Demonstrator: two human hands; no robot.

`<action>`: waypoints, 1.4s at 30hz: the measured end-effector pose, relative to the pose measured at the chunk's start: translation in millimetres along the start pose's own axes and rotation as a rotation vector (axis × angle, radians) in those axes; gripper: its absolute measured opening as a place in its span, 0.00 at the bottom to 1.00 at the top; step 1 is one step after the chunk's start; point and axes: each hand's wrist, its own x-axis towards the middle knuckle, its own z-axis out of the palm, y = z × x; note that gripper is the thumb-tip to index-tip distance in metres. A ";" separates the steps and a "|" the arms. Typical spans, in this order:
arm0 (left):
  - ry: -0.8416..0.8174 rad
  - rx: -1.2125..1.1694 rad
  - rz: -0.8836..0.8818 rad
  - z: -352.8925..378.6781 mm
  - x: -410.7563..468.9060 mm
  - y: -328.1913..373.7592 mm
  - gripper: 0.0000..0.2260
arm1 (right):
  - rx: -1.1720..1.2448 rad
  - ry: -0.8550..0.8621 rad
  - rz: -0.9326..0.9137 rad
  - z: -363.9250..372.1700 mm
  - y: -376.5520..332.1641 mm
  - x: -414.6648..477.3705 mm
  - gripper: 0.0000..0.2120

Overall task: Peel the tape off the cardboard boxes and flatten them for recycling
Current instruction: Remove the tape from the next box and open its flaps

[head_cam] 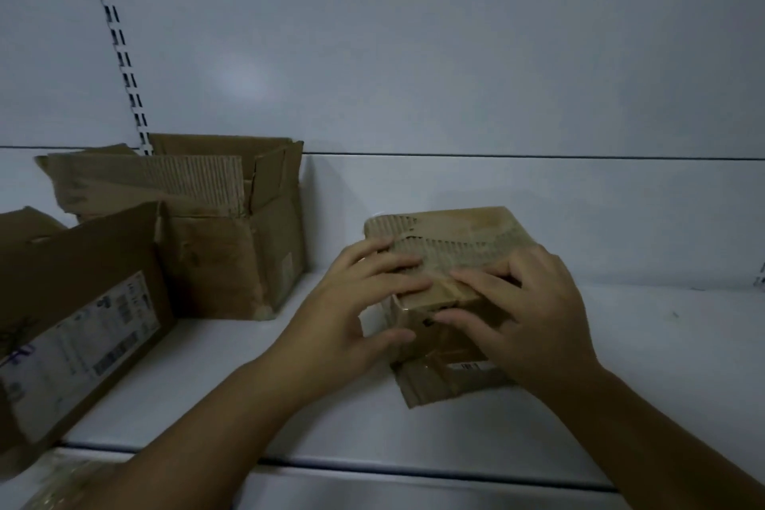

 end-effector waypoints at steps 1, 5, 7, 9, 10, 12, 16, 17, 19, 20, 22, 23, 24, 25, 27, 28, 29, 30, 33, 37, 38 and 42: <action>0.006 -0.014 0.008 -0.4 0.4 0.3 0.24 | 0.000 0.014 -0.017 -1.2 0.6 0.5 0.23; 0.019 -0.100 -0.036 1.8 -0.2 1.2 0.26 | 0.030 0.055 -0.020 -5.5 2.4 2.9 0.24; 0.032 -0.113 -0.054 5.9 -1.6 -1.1 0.25 | 0.036 0.050 0.005 -4.3 1.6 3.1 0.20; 0.036 -0.074 -0.043 10.6 -2.9 -4.0 0.24 | 0.026 0.018 0.021 -1.0 -0.3 2.0 0.18; 0.035 -0.046 -0.031 12.6 -3.0 -5.7 0.24 | 0.025 0.002 0.023 0.6 -1.1 1.5 0.17; 0.045 -0.014 -0.016 14.9 -2.7 -8.1 0.23 | 0.036 -0.024 0.020 2.5 -1.3 0.5 0.15; 0.028 -0.016 0.001 14.2 -4.6 -5.2 0.28 | 0.021 -0.034 0.033 3.6 -0.5 0.0 0.15; 0.009 -0.033 -0.002 13.7 -6.2 -3.7 0.29 | 0.012 -0.036 0.043 3.8 -0.6 -0.6 0.16; -0.029 -0.125 -0.036 11.9 -9.5 -1.2 0.29 | 0.000 -0.047 0.066 3.4 -1.8 -0.8 0.16; -0.042 -0.185 -0.058 11.4 -10.7 -0.9 0.28 | 0.007 -0.052 0.071 2.9 -2.6 -0.1 0.16; -0.037 -0.260 -0.082 12.2 -11.7 -1.6 0.26 | 0.039 -0.060 0.064 1.9 -3.4 0.9 0.15; -0.022 -0.277 -0.086 13.2 -11.3 -1.8 0.25 | 0.050 -0.064 0.061 1.1 -3.5 1.6 0.15; -0.003 -0.288 -0.090 14.6 -10.6 -2.0 0.23 | 0.052 -0.067 0.060 0.4 -3.4 2.1 0.15; 0.017 -0.290 -0.093 15.9 -9.8 -2.1 0.22 | 0.049 -0.069 0.059 0.0 -3.6 2.3 0.14; 0.046 -0.262 -0.089 18.4 -9.3 -3.0 0.21 | 0.036 -0.069 0.058 0.5 -4.0 1.8 0.14; 0.055 -0.231 -0.076 19.4 -9.7 -3.6 0.21 | 0.032 -0.069 0.059 1.0 -4.3 1.5 0.14; 0.067 -0.188 -0.053 20.3 -10.1 -3.5 0.20 | 0.031 -0.069 0.061 1.5 -4.6 1.3 0.14; 0.092 -0.134 -0.020 20.8 -10.7 -2.8 0.19 | 0.034 -0.068 0.063 1.9 -4.7 1.3 0.14; 0.221 0.010 0.135 21.5 -10.9 0.9 0.14 | 0.041 -0.069 0.080 1.8 -4.9 1.7 0.15; 0.279 0.063 0.276 19.6 -10.1 2.7 0.05 | 0.035 -0.067 0.093 0.5 -7.0 0.7 0.15; 0.283 0.061 0.289 19.1 -9.8 2.7 0.03 | 0.038 -0.063 0.089 0.6 -7.4 0.7 0.14; 0.307 -0.097 0.178 20.5 -8.1 8.1 0.03 | 0.053 -0.051 0.085 0.5 -6.7 1.3 0.14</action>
